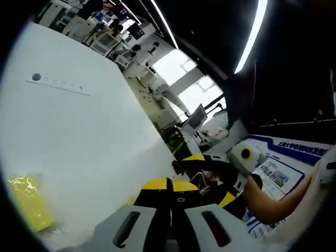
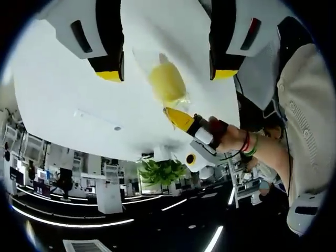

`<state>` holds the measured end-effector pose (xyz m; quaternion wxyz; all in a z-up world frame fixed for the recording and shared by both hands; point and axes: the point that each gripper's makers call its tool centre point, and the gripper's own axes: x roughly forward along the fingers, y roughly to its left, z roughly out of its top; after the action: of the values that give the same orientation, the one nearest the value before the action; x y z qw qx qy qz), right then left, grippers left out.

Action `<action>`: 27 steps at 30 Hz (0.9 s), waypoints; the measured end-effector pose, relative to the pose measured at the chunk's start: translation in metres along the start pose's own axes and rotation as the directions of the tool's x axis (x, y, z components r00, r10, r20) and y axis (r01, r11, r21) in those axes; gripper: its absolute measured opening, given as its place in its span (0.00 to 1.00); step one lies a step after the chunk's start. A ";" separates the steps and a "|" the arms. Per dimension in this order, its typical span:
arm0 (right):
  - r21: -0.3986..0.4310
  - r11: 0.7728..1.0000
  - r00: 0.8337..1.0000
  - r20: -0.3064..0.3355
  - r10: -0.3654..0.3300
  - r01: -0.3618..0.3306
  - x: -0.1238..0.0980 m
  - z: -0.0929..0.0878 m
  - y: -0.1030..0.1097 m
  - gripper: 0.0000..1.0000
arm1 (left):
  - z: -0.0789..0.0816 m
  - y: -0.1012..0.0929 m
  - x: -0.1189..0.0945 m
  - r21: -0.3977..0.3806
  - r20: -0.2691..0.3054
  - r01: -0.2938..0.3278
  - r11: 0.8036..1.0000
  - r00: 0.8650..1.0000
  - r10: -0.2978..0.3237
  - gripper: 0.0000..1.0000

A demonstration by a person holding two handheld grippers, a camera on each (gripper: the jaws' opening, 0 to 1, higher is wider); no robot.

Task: Compare the silicone blocks by pressing each to a similar depth, holding the contact briefly, and releasing to observe deformation and rebound differences across the visible hardness samples.

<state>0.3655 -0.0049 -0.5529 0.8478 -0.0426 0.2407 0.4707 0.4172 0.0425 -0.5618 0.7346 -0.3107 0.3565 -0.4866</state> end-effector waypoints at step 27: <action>0.120 0.987 0.994 0.017 -0.110 0.107 -0.024 -0.031 0.003 0.53 | 0.000 0.099 0.017 -0.273 0.136 -0.129 0.953 0.976 0.171 0.00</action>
<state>0.3413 -0.0312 -0.5693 0.8759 0.0003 0.2556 0.4093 0.4704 0.0601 -0.6454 0.7478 -0.4148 0.3812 -0.3514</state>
